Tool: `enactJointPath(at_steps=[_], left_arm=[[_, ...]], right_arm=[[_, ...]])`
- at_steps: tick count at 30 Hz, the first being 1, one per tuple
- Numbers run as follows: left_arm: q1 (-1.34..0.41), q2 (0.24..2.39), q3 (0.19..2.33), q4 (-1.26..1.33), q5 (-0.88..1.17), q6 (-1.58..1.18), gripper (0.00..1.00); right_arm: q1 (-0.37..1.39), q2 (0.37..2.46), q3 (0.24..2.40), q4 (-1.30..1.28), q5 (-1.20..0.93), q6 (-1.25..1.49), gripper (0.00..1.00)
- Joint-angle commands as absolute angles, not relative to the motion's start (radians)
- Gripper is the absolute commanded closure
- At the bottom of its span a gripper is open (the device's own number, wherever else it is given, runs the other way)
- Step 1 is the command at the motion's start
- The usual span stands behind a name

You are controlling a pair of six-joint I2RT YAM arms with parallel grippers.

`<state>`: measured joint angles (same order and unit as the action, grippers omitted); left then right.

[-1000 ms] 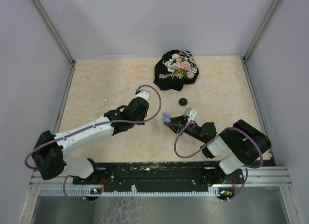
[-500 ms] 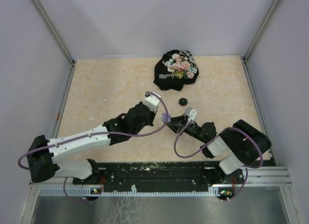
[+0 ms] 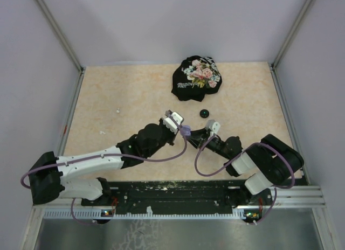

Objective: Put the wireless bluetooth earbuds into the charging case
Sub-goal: Pick up the earbud from the center of the board, then place the earbud in the charging case.

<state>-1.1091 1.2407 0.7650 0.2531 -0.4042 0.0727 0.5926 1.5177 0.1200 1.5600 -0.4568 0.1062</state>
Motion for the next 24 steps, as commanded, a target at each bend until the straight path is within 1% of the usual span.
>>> enactJointPath(at_steps=[1,13,24], left_arm=[[-1.117,1.228,0.727,0.369,-0.346,0.099,0.88],[-1.117,1.286,0.721,0.407,-0.322,0.074,0.88],[-1.118,1.289,0.710,0.371,-0.311,0.034,0.89]], right_arm=[[0.595,1.485,0.137,1.727,-0.459,0.124,1.00],[0.596,1.476,0.138,1.727,-0.478,0.126,1.00],[0.595,1.468,0.133,1.726,-0.464,0.126,1.00]])
